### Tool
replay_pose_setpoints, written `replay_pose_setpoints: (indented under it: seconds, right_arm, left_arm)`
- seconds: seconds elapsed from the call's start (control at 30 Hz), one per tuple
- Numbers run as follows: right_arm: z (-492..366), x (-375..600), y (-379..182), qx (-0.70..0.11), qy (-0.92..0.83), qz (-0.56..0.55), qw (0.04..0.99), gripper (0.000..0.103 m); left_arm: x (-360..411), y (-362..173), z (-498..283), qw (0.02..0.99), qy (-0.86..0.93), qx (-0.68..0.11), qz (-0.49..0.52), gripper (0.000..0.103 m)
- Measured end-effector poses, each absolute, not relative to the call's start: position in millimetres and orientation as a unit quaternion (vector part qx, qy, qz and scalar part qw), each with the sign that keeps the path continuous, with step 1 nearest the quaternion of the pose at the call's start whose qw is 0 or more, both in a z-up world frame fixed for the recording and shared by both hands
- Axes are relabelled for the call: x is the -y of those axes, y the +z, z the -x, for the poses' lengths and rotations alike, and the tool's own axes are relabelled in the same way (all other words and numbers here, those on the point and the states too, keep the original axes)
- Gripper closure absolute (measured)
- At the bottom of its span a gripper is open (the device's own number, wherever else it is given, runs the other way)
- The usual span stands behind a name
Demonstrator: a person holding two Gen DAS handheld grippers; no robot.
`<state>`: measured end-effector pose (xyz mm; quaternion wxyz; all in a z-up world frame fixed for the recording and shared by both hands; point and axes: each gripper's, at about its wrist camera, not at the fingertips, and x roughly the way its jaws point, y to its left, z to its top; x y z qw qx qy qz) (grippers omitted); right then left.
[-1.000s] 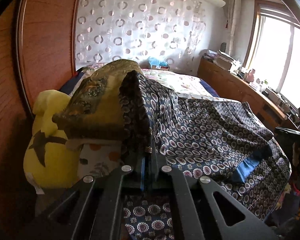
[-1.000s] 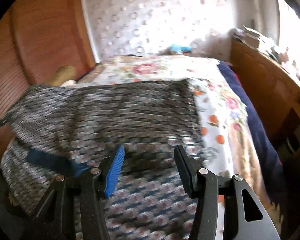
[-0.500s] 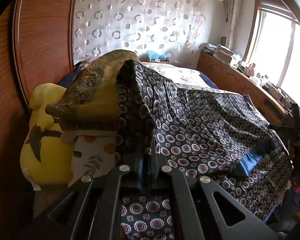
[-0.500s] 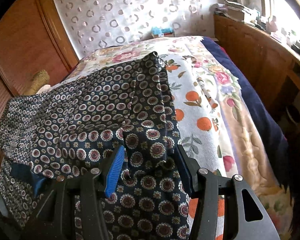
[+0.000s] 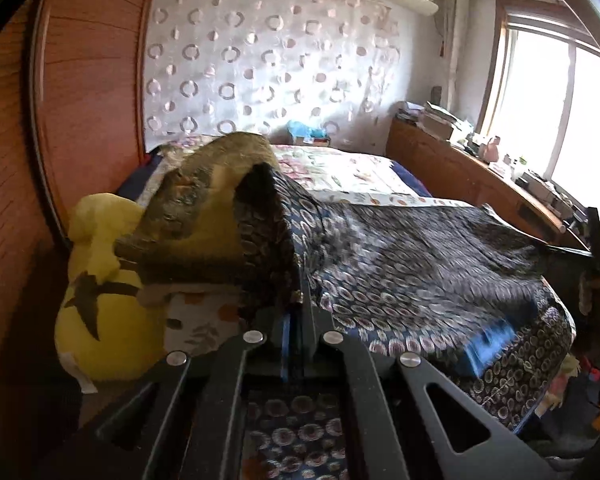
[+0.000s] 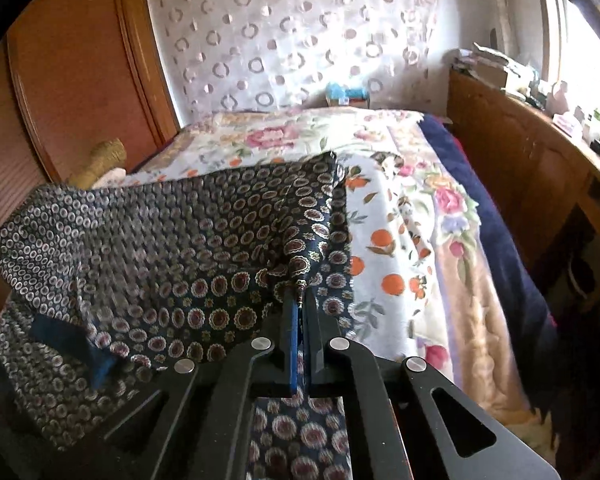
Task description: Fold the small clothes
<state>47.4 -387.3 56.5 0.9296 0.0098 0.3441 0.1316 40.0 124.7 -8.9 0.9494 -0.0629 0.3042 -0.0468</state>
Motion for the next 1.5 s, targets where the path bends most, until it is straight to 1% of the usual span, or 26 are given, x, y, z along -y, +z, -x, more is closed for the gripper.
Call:
replay_pose_setpoints:
  seconds: [0.13,0.4,0.57,0.77,1.13,1.2,1.23,1.27,1.3,1.37,1.4,1.43,1.47,1.5]
  right_arm:
    - [-20,392,60,-0.342,0.141,-0.006,0.929,0.102]
    - [24,394,51,-0.348,0.143,0.008,0.927,0.102]
    - [31,397,47,-0.355,0.133,0.011,0.925,0.102]
    - [29,392,47,-0.362,0.126,0.013,0.923,0.102]
    - [38,380,54,-0.347,0.114,0.032,0.930,0.101]
    - [40,378,54,-0.343,0.108,0.041,0.932,0.099]
    - [40,376,55,-0.340,0.104,0.047,0.934,0.098]
    - [42,374,57,-0.336,0.099,0.055,0.935,0.098]
    - [43,371,58,-0.333,0.095,0.062,0.936,0.098]
    - [45,365,61,-0.323,0.091,0.073,0.939,0.098]
    - [46,362,63,-0.319,0.093,0.074,0.940,0.098]
    - [47,360,65,-0.315,0.097,0.073,0.941,0.098]
    - [47,357,67,-0.312,0.099,0.075,0.942,0.098]
    - [48,353,68,-0.309,0.101,0.078,0.943,0.098]
  left_arm:
    - [-134,-9,-33,0.949,-0.041,-0.306,0.066,0.101]
    - [-130,-28,-6,0.941,-0.039,-0.328,0.067,0.101]
    - [-127,-38,8,0.936,-0.040,-0.341,0.073,0.101]
    - [-119,-50,9,0.932,-0.027,-0.357,0.051,0.101]
    - [-113,-42,12,0.940,-0.015,-0.339,0.042,0.100]
    - [-112,-41,11,0.941,-0.011,-0.336,0.041,0.097]
    - [-112,-40,11,0.941,-0.009,-0.335,0.040,0.094]
    - [-111,-39,11,0.942,-0.007,-0.333,0.038,0.084]
    - [-111,-38,11,0.943,-0.006,-0.330,0.037,0.078]
    - [-110,-35,12,0.945,-0.010,-0.324,0.038,0.060]
    - [-109,-33,12,0.946,-0.014,-0.322,0.039,0.058]
    - [-109,-32,13,0.946,-0.016,-0.321,0.039,0.052]
    - [-108,-32,12,0.946,-0.017,-0.320,0.038,0.042]
    - [-108,-32,12,0.947,-0.016,-0.320,0.036,0.038]
